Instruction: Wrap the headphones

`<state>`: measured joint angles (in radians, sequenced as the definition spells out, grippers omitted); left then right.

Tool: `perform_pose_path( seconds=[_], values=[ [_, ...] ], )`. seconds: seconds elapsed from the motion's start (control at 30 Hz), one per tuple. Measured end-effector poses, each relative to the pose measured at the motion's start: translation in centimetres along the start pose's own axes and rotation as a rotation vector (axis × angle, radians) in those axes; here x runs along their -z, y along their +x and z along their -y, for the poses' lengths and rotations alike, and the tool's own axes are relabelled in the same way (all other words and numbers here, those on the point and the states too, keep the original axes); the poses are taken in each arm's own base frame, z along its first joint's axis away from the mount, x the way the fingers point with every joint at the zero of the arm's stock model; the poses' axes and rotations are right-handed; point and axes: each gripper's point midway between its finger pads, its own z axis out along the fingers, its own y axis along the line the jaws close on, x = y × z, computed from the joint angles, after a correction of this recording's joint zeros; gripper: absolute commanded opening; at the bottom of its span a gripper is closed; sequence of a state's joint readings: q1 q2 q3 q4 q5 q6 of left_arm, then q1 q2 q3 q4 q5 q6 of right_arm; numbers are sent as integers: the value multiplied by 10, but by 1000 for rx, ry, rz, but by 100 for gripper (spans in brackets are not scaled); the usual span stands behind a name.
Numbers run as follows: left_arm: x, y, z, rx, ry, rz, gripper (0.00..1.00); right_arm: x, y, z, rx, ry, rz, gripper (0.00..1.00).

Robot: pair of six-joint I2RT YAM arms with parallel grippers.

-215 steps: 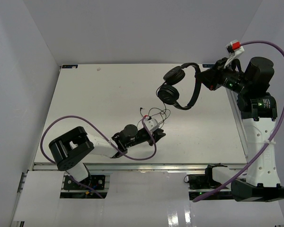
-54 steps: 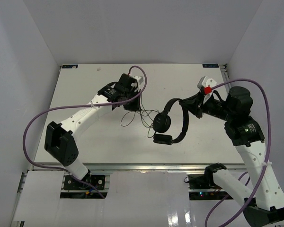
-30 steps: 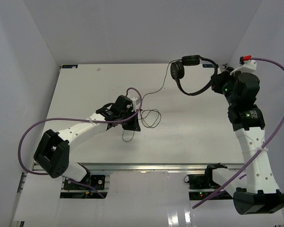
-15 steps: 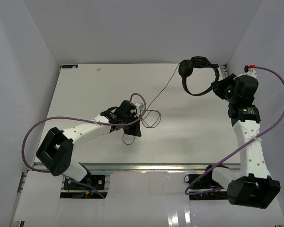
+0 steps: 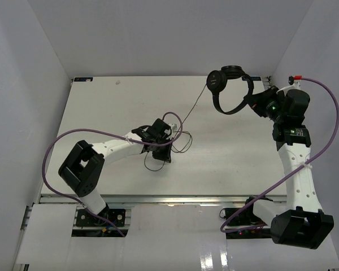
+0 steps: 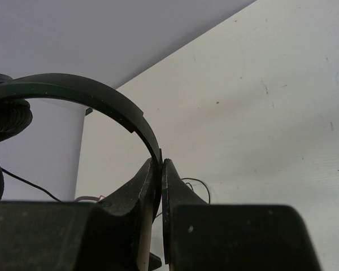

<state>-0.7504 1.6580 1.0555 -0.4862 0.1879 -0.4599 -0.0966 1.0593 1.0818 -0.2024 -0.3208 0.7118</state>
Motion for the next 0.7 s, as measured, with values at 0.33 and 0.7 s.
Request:
perform_pose_path(
  seconds=[0.33, 0.7],
  values=[
    [-18, -9, 37, -90, -6, -9, 0, -24, 7, 17, -107, 39, -39, 8],
    [-27, -15, 86, -197, -24, -32, 0, -36, -5, 48, 7, 164, 40, 8]
  ],
)
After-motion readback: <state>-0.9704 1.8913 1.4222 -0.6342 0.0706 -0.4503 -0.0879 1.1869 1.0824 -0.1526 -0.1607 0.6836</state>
